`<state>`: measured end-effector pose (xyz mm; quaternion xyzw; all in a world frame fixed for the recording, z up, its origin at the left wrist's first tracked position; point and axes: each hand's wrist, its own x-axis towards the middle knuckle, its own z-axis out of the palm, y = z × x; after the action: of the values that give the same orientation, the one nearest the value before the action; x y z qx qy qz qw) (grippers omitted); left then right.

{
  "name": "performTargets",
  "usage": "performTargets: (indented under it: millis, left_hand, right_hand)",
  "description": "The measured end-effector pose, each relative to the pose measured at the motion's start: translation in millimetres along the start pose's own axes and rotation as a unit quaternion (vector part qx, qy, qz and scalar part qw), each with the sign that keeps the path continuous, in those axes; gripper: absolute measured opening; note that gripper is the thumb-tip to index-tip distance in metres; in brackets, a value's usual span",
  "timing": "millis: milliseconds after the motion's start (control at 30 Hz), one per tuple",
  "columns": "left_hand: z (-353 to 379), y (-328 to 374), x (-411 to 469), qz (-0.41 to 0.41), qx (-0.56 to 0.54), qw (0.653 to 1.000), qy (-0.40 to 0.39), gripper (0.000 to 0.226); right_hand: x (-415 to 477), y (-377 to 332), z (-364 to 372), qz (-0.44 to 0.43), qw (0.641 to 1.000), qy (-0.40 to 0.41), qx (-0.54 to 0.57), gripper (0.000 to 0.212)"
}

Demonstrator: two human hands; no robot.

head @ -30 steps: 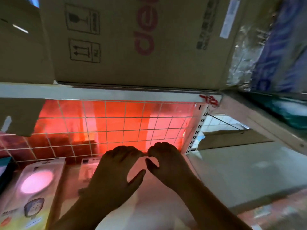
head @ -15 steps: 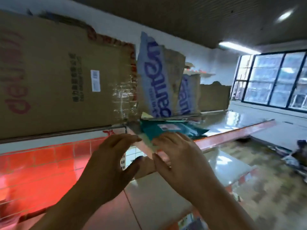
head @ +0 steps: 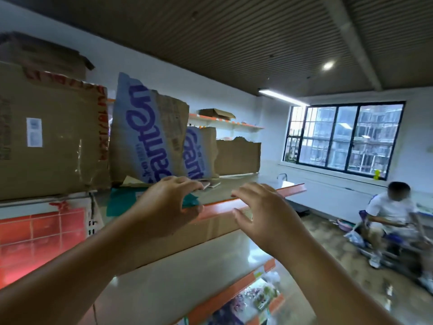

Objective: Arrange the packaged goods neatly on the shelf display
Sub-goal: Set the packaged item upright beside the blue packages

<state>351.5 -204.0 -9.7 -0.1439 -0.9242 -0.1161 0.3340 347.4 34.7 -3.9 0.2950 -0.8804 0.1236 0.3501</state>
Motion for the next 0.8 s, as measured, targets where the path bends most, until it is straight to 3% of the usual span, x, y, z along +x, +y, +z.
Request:
performTargets:
  millis: [367,533,800]
  left_hand:
    - [67.2,-18.5,109.3,0.033,0.025,0.998,-0.052,0.038]
    - [71.0,-48.8,169.4,0.005,0.092,0.994,-0.053,0.053]
    - [70.5,-83.3,227.1,-0.059,0.123,0.987,-0.085,0.047]
  right_hand:
    - [53.6,94.9,47.1,-0.002,0.997,-0.061,-0.046,0.036]
    - [105.7,127.4,84.6,-0.040,0.995,-0.079,-0.041,0.034]
    - [191.3,169.7,137.9,-0.079,0.995,-0.054,0.005,0.036]
